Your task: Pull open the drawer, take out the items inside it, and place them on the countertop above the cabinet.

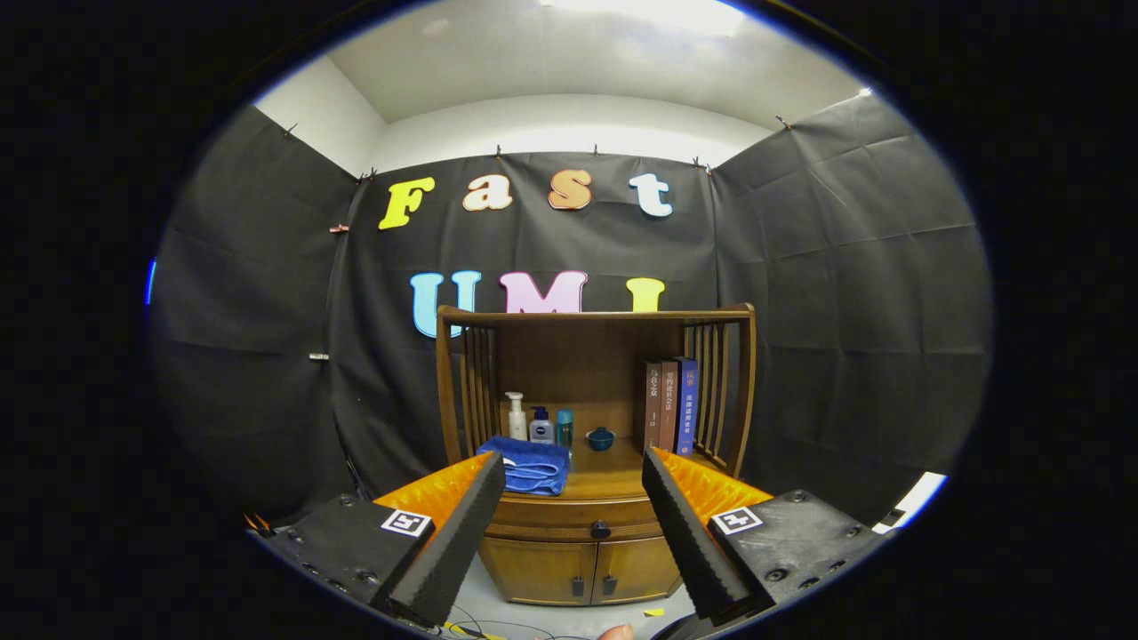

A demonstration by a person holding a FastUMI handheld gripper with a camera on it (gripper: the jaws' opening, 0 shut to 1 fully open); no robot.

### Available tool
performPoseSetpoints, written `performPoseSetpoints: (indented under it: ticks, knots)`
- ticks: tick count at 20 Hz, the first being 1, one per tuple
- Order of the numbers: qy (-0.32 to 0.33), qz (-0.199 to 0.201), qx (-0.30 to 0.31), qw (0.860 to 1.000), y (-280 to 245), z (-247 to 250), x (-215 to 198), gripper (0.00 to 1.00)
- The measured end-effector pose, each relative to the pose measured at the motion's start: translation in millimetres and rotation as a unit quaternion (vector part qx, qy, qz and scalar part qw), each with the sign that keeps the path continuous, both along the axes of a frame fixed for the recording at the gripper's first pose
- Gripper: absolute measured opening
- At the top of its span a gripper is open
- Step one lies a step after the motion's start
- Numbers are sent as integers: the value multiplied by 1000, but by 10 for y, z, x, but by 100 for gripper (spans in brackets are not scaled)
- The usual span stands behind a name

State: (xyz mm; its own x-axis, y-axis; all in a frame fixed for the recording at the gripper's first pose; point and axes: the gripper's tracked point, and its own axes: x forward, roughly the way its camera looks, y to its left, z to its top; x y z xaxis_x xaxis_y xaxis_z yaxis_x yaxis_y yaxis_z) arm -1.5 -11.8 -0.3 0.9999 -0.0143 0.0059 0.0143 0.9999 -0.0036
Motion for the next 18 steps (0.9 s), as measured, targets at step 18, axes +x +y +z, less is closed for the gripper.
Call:
performPoseSetpoints:
  ticks: [18]
  knots:
    - [2, 14, 11, 1000, 9, -764, 507, 99]
